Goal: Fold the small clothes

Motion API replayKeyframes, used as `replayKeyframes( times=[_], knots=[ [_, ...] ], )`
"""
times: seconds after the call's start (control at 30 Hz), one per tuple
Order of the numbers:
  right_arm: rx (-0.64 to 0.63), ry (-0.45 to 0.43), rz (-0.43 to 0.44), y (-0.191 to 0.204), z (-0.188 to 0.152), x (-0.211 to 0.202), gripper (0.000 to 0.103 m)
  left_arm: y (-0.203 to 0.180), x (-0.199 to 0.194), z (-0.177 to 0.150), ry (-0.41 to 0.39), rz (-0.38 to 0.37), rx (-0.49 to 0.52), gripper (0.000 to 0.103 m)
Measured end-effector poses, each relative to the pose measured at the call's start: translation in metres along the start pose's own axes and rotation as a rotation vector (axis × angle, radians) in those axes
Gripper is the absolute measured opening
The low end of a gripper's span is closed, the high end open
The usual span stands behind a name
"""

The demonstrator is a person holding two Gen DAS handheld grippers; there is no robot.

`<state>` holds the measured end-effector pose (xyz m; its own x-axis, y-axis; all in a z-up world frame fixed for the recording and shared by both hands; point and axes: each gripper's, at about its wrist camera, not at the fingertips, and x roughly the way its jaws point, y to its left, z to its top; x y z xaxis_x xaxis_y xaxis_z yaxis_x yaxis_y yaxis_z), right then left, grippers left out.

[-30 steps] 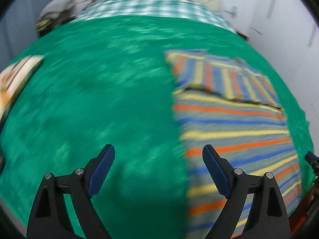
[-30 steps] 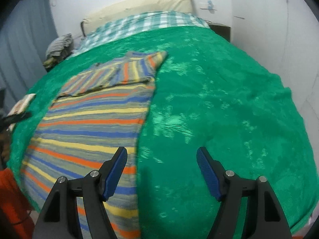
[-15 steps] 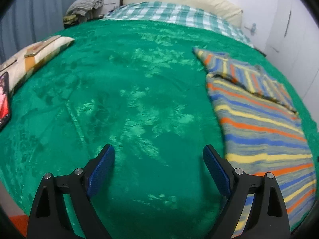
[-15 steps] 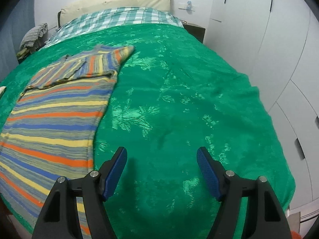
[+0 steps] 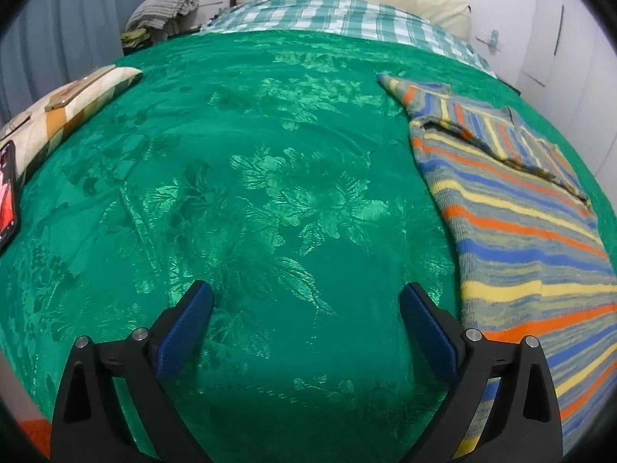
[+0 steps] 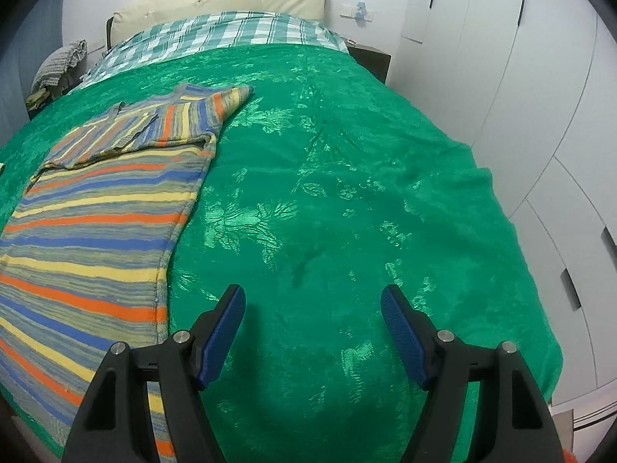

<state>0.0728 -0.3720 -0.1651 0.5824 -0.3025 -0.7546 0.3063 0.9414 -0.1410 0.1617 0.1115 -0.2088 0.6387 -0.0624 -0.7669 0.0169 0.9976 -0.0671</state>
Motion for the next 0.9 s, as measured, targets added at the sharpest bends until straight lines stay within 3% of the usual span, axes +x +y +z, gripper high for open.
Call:
replayKeyframes(
  times=[0.9],
  knots=[
    [-0.009,0.005,-0.007,0.0018,0.0003,0.0023,0.073,-0.0028,0.0027,-0.0018,-0.001,0.007,0.018,0.102]
  ],
)
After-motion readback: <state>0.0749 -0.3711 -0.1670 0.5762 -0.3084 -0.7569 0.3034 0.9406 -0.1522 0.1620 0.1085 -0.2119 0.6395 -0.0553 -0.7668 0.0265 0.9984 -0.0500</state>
